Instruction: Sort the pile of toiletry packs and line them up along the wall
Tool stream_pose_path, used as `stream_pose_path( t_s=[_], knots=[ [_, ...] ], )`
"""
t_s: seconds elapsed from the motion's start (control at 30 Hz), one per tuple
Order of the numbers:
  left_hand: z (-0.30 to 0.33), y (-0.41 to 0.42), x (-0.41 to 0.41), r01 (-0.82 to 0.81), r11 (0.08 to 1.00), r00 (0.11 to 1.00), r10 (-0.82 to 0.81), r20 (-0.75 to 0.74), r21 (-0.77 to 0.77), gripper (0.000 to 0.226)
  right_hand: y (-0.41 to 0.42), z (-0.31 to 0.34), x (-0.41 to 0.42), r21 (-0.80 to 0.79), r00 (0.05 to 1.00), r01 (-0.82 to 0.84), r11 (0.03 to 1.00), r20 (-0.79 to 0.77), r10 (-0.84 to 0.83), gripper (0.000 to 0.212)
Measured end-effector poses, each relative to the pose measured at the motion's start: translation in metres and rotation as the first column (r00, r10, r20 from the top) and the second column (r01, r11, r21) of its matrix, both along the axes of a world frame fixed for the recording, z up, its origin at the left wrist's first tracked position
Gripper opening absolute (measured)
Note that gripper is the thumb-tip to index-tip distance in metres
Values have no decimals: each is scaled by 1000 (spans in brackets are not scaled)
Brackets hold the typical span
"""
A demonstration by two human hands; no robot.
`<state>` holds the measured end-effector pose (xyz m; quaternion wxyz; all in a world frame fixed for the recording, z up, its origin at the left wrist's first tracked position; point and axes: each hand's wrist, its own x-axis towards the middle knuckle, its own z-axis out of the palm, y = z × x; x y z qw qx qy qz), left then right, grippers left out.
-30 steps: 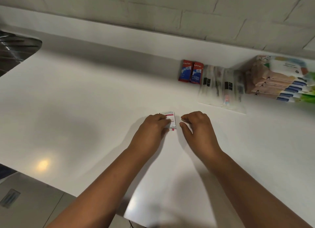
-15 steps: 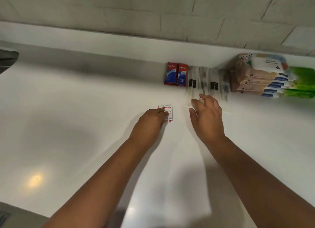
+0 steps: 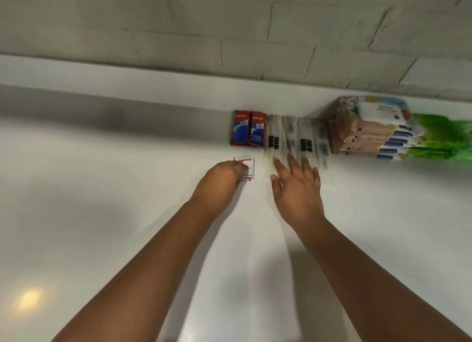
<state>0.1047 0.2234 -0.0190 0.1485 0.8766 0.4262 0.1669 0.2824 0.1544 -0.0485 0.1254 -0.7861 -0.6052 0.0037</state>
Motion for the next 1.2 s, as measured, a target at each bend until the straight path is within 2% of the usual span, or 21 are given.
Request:
stream_pose_path(
  t_s=[0.13, 0.33, 0.7, 1.03, 1.2],
  knots=[
    [2, 9, 10, 10, 1000, 999, -10, -45, 3, 39, 1, 0, 0, -1, 1000, 0, 1000, -4, 0, 50],
    [-3, 22, 22, 57, 998, 993, -53, -105, 32, 40, 1, 0, -1, -4, 1000, 5, 1000, -13, -5, 50],
    [-6, 23, 32, 83, 990, 992, -71, -109, 112, 38, 1, 2, -1, -17, 1000, 8, 1000, -17, -8, 50],
    [-9, 18, 34, 35, 990, 997, -25, -77, 134, 36, 1, 5, -2, -12, 1000, 14, 1000, -11, -14, 50],
    [-10, 15, 30, 17, 991, 997, -6, -82, 132, 42, -1, 6, -4, 13, 1000, 28, 1000, -2, -28, 51]
  ],
)
